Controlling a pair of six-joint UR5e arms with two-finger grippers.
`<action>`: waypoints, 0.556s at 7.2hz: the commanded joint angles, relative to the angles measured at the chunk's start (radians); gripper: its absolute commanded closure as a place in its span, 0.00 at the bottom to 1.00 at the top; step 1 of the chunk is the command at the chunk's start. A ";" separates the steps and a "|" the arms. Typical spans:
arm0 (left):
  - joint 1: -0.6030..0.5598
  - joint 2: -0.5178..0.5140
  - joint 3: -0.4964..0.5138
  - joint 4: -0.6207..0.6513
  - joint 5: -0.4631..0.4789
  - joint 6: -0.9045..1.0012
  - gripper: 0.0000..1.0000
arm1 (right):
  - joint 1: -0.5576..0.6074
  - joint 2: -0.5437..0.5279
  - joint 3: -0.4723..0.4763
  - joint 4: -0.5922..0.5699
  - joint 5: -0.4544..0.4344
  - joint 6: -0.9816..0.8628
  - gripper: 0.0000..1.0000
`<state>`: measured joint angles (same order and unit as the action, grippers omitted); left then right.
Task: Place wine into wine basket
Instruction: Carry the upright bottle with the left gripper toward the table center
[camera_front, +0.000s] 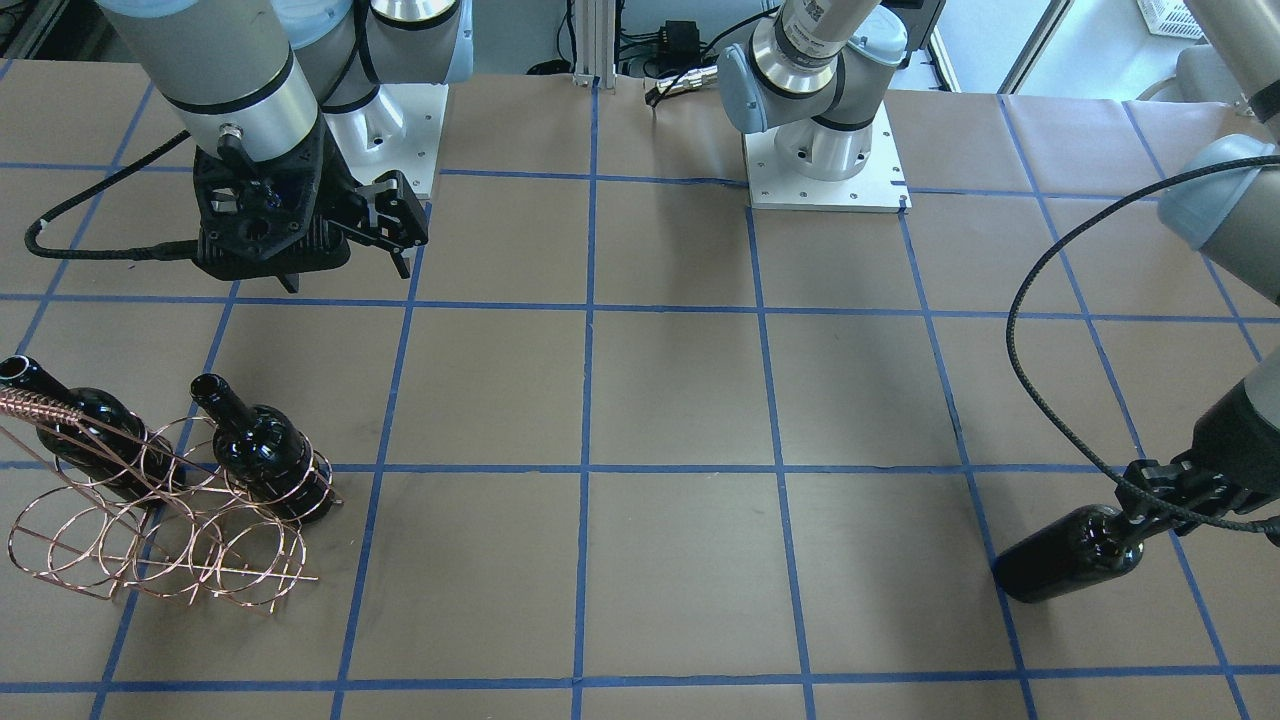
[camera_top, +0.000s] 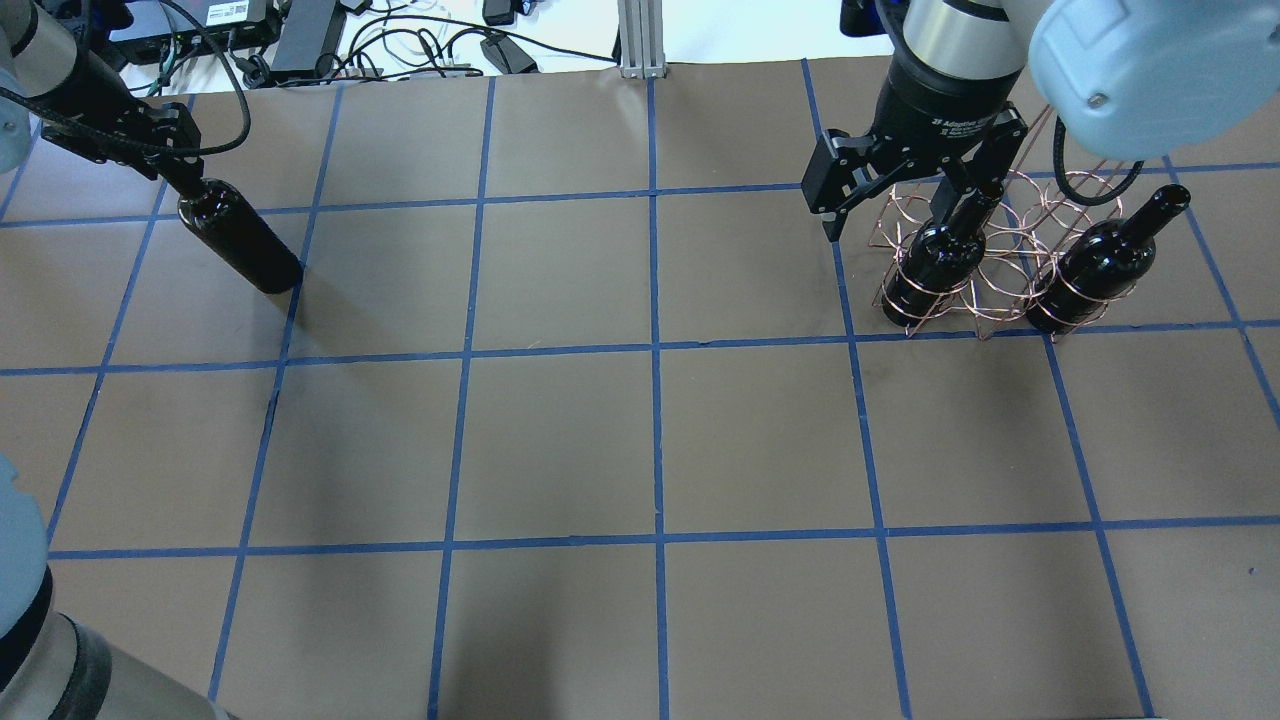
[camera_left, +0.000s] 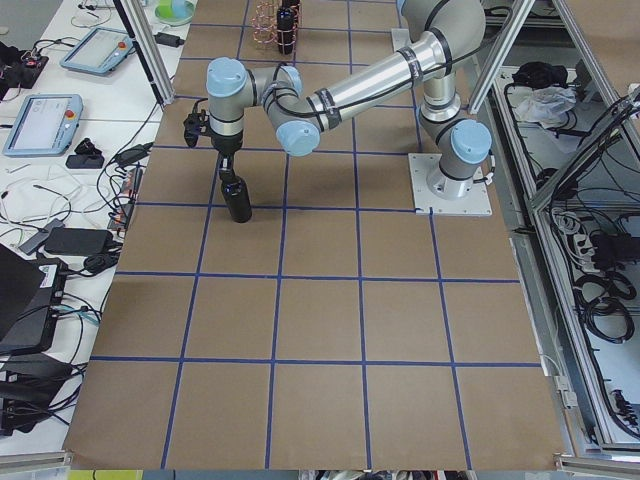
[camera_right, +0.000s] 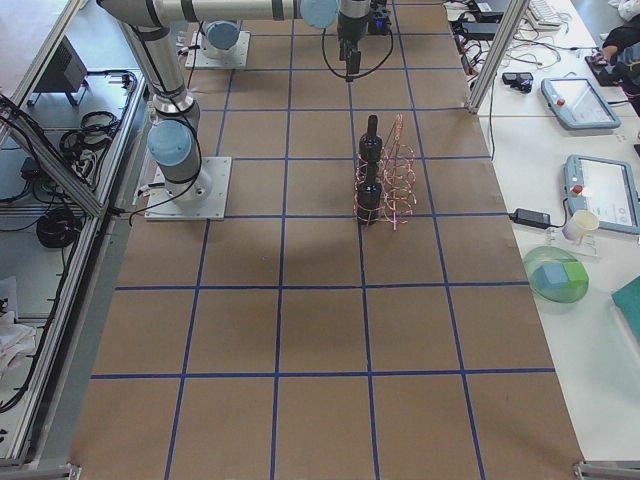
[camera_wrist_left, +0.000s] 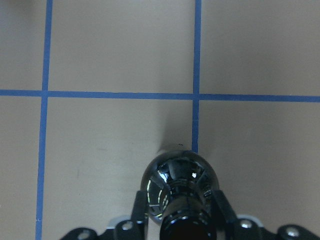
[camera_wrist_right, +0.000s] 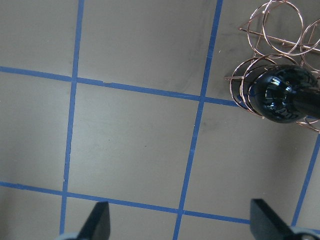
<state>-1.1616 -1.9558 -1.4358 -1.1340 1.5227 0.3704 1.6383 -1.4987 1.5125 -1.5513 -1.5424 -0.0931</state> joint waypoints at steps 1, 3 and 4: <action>-0.001 0.001 0.000 0.000 0.001 0.005 0.65 | 0.000 0.000 0.000 0.000 0.001 0.003 0.00; 0.000 0.008 0.000 -0.003 0.001 0.007 0.74 | 0.000 0.000 0.000 0.000 0.001 0.001 0.00; -0.016 0.027 0.008 -0.018 0.005 -0.010 0.84 | 0.000 -0.001 0.000 0.002 0.001 0.003 0.00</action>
<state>-1.1655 -1.9454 -1.4337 -1.1393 1.5243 0.3728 1.6383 -1.4989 1.5125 -1.5510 -1.5417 -0.0917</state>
